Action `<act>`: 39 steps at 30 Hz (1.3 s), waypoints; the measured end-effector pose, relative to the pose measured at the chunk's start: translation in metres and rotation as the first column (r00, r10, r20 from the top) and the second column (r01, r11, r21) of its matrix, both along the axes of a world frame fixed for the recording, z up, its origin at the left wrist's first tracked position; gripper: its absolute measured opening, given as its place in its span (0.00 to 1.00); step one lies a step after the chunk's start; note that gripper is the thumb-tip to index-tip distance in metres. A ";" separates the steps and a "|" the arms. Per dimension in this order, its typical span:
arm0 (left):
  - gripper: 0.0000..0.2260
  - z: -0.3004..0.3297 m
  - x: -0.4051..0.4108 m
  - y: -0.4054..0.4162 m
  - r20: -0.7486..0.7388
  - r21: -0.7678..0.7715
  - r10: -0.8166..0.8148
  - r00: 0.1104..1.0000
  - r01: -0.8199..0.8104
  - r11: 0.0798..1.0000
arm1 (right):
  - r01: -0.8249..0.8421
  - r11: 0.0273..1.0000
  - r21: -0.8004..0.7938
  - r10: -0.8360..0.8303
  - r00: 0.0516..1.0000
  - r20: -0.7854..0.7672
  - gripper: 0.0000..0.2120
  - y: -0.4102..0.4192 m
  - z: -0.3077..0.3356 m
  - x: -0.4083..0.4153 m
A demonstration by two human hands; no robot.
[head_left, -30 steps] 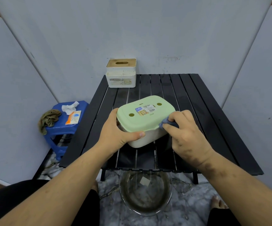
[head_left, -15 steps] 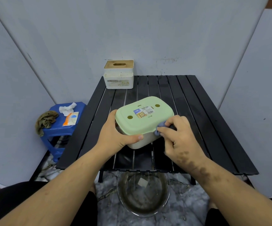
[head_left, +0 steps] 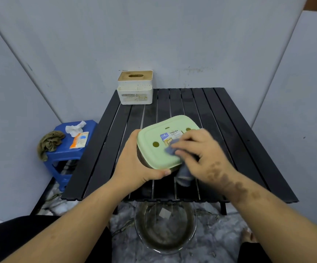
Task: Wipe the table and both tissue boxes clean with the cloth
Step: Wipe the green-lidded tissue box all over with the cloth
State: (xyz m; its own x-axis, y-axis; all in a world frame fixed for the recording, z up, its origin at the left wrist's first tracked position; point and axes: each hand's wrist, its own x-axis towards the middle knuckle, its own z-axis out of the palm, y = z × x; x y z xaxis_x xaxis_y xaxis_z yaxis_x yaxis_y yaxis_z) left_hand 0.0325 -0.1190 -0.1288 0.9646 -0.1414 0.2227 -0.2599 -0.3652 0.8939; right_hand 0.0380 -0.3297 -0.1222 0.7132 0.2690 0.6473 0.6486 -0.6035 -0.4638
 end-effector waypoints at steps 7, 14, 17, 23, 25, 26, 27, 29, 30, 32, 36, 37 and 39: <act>0.48 0.002 0.001 0.009 0.060 0.121 -0.068 0.996 0.061 0.991 | 0.273 0.955 0.111 -0.260 0.958 -0.122 0.06 -0.006 0.005 0.010; 0.54 0.004 0.000 0.011 0.081 0.214 -0.131 0.988 0.111 0.970 | 0.099 0.994 0.039 -0.103 0.989 0.110 0.08 0.000 0.004 0.012; 0.53 0.004 0.001 0.010 0.118 0.216 -0.136 0.984 0.108 0.970 | 0.287 0.947 0.147 -0.297 0.954 0.051 0.07 -0.013 0.007 0.016; 0.55 -0.002 0.002 0.013 0.142 0.300 -0.203 0.969 0.153 0.942 | -0.007 0.978 -0.206 0.067 0.957 0.283 0.08 0.038 0.013 0.001; 0.56 -0.005 0.003 0.014 0.152 0.301 -0.207 0.966 0.154 0.941 | 0.063 0.989 -0.132 -0.020 0.953 0.304 0.08 0.029 0.018 0.008; 0.57 -0.006 0.004 0.015 0.162 0.297 -0.203 0.966 0.148 0.943 | 0.117 0.990 -0.074 -0.093 0.958 0.272 0.09 0.021 0.020 0.013; 0.58 -0.008 0.004 0.016 0.173 0.300 -0.201 0.964 0.143 0.943 | 0.171 0.985 -0.031 -0.159 0.960 0.232 0.09 0.011 0.022 0.016; 0.59 -0.010 0.006 0.020 0.191 0.319 -0.200 0.961 0.131 0.938 | 0.239 0.971 -0.005 -0.236 0.960 0.151 0.08 -0.006 0.022 0.021; 0.59 -0.010 0.006 0.023 0.193 0.323 -0.198 0.961 0.128 0.938 | 0.246 0.969 0.003 -0.245 0.964 0.104 0.09 -0.013 0.021 0.022; 0.59 -0.010 0.006 0.026 0.181 0.311 -0.189 0.965 0.126 0.942 | 0.218 0.973 0.079 -0.218 0.976 -0.011 0.13 -0.022 0.016 0.022; 0.57 -0.009 0.007 0.026 0.159 0.263 -0.171 0.972 0.125 0.957 | 0.204 0.941 0.271 -0.152 0.967 -0.203 0.16 -0.033 0.005 0.013; 0.56 -0.009 0.007 0.027 0.159 0.253 -0.166 0.973 0.122 0.960 | 0.219 0.932 0.290 -0.158 0.963 -0.220 0.16 -0.034 0.001 0.009; 0.56 -0.009 0.010 0.028 0.164 0.245 -0.156 0.974 0.112 0.963 | 0.240 0.908 0.342 -0.159 0.955 -0.249 0.15 -0.033 -0.009 -0.001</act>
